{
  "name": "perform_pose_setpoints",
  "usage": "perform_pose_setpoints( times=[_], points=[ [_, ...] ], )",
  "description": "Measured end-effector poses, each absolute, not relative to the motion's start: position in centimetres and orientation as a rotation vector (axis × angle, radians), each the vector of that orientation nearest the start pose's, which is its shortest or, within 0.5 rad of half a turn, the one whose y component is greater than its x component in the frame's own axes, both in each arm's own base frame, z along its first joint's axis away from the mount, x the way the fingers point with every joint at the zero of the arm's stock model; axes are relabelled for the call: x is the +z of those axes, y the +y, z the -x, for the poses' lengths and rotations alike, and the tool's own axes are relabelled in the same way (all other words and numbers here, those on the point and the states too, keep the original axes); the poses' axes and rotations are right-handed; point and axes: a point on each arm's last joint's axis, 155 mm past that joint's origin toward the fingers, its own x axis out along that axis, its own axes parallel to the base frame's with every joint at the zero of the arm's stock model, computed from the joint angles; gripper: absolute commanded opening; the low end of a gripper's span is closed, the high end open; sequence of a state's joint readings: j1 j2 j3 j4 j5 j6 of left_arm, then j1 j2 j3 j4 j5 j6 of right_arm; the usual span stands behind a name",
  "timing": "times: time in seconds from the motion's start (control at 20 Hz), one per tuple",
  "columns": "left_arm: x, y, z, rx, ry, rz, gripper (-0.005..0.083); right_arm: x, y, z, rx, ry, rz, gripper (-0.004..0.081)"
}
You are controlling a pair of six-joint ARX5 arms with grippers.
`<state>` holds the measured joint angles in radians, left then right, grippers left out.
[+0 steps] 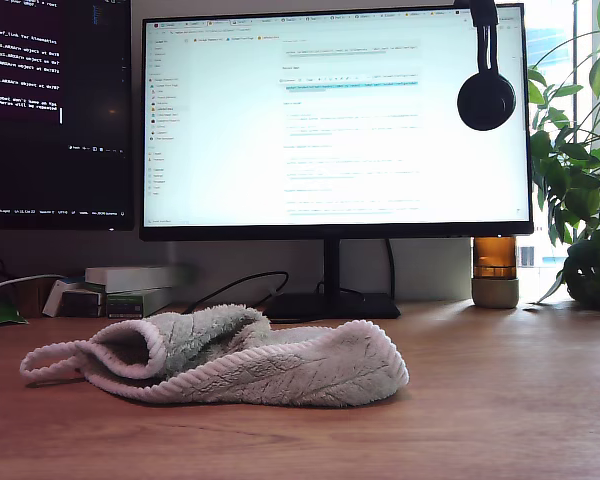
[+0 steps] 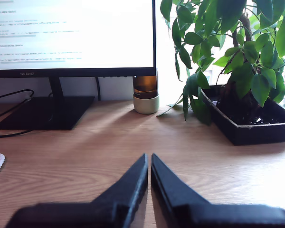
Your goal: Fold the tea towel to a neat square and place it to the right
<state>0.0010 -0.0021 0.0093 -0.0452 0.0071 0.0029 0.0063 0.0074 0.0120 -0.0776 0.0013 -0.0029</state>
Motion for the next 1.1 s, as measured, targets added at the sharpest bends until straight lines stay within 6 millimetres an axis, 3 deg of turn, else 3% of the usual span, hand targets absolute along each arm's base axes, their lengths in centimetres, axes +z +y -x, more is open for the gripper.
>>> perform_pose_setpoints(
  times=[0.55, 0.9, 1.1],
  points=[
    [16.4, -1.2, -25.2, -0.068, 0.009, 0.064, -0.0011, 15.4, 0.7, -25.2, 0.034, 0.052, -0.066, 0.0012],
    [17.0, -4.4, -24.7, -0.240, -0.001, 0.125, -0.0019, 16.2, 4.2, -24.8, 0.224, 0.041, -0.197, -0.0013],
    [16.5, -5.5, -24.4, -0.297, 0.022, 0.128, -0.0019, 14.4, 5.8, -24.2, 0.301, 0.134, -0.222, -0.0013]
  ],
)
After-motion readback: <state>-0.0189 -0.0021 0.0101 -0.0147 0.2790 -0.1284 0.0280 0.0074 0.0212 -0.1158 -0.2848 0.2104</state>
